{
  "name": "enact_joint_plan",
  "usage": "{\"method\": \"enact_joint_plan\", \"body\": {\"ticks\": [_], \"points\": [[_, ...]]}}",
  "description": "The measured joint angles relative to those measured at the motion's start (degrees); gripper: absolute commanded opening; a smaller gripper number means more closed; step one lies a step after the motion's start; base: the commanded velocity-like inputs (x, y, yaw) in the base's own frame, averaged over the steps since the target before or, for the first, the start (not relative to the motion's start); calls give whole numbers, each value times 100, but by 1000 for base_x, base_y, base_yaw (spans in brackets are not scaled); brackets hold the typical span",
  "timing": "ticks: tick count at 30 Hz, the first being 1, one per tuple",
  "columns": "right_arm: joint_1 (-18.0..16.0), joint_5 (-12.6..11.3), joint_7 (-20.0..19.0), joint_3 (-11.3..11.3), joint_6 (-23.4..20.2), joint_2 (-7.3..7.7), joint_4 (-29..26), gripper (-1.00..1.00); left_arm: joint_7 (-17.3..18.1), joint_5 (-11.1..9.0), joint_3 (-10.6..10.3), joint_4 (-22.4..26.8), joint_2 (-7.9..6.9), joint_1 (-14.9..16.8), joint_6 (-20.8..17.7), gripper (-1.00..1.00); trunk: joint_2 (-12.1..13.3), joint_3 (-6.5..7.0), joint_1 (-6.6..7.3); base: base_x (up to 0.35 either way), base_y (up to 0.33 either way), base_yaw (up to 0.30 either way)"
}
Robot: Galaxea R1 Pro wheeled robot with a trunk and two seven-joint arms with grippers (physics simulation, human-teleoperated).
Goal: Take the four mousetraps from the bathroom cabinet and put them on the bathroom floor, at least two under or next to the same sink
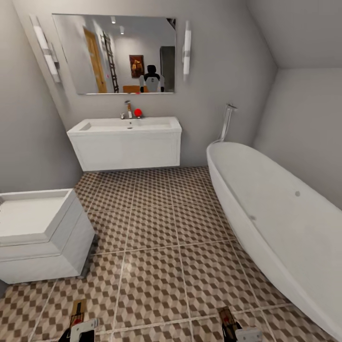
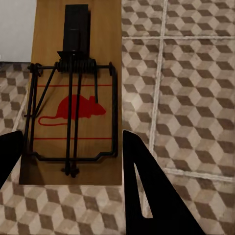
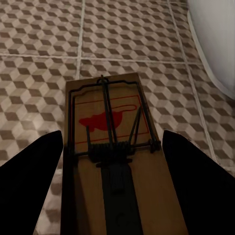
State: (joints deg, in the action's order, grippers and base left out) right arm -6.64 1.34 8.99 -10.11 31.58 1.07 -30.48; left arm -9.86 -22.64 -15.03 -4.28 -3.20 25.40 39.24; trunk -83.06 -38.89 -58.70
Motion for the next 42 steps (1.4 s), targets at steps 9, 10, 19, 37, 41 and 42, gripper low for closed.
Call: {"method": "enact_joint_plan", "body": {"ticks": [9, 10, 19, 37, 41, 42], "points": [[1, 1, 0, 1, 0, 0, -4, -100, 0, 1, 1, -1, 0, 1, 0, -100, 0, 0, 0, 292, -118, 138], [1, 1, 0, 1, 0, 0, -5, -100, 0, 1, 0, -1, 0, 1, 0, -100, 0, 0, 0, 292, -114, 14], [0, 0, 0, -2, 0, -4, -1, -100, 0, 0, -1, -1, 0, 0, 1, -100, 0, 0, 0, 292, -77, 60], [1, 2, 0, -3, -1, 0, -4, -100, 0, 0, -1, -2, 1, 1, 2, -100, 0, 0, 0, 299, 18, 65], [1, 2, 0, -3, -1, 0, -3, -100, 0, 0, -2, -2, 1, 1, 2, -100, 0, 0, 0, 314, 16, 0], [1, 2, 0, -3, -1, 0, -4, -100, 0, 1, -2, -2, 1, 1, 2, -100, 0, 0, 0, 317, 5, 0]]}}
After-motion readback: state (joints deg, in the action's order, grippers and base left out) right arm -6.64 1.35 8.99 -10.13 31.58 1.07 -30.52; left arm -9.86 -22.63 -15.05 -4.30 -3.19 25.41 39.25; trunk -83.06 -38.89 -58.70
